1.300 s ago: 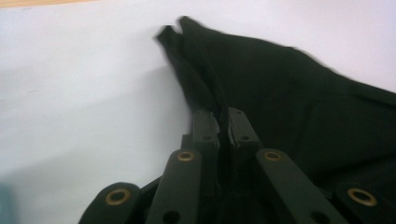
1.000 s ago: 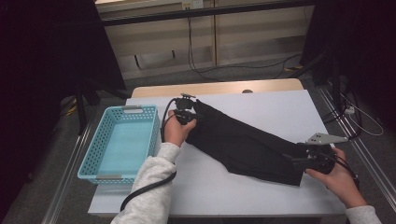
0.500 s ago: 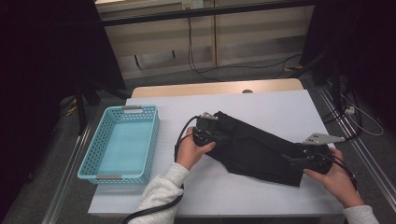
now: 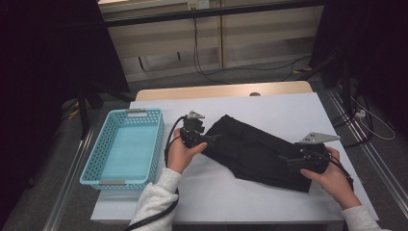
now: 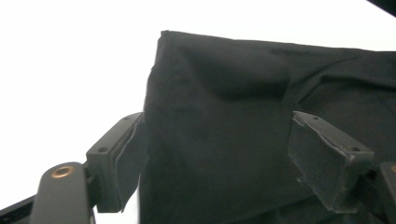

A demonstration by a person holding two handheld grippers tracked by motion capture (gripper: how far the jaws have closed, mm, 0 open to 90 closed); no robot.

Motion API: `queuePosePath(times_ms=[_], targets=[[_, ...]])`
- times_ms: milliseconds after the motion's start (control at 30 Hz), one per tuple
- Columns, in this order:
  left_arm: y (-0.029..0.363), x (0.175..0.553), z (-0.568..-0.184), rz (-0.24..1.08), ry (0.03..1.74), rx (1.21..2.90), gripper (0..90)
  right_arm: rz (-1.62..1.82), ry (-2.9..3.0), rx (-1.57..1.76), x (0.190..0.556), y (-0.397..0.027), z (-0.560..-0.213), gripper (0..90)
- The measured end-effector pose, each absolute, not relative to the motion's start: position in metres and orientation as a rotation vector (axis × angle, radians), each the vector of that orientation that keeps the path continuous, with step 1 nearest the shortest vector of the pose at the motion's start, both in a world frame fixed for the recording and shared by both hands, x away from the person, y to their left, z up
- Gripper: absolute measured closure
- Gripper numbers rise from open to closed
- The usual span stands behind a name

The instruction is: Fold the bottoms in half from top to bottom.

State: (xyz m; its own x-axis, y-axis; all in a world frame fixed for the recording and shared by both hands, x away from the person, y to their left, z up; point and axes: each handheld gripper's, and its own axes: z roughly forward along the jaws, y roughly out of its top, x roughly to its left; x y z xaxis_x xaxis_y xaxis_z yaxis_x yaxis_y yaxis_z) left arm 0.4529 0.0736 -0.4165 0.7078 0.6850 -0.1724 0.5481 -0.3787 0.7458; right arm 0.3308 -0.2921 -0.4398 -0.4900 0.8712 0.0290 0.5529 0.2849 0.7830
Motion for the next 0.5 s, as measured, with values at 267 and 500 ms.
queuePosePath(times_ms=[267, 500], targets=[[0.092, 0.448, -0.422, 0.274, 0.99, 2.107, 14.2, 1.086, 2.138, 1.277, 0.35, -0.272, -0.435, 17.9], [0.103, 0.441, -0.429, 0.304, 1.043, 2.121, 10.9, 1.114, 2.149, 1.271, 0.371, -0.252, -0.437, 17.2]])
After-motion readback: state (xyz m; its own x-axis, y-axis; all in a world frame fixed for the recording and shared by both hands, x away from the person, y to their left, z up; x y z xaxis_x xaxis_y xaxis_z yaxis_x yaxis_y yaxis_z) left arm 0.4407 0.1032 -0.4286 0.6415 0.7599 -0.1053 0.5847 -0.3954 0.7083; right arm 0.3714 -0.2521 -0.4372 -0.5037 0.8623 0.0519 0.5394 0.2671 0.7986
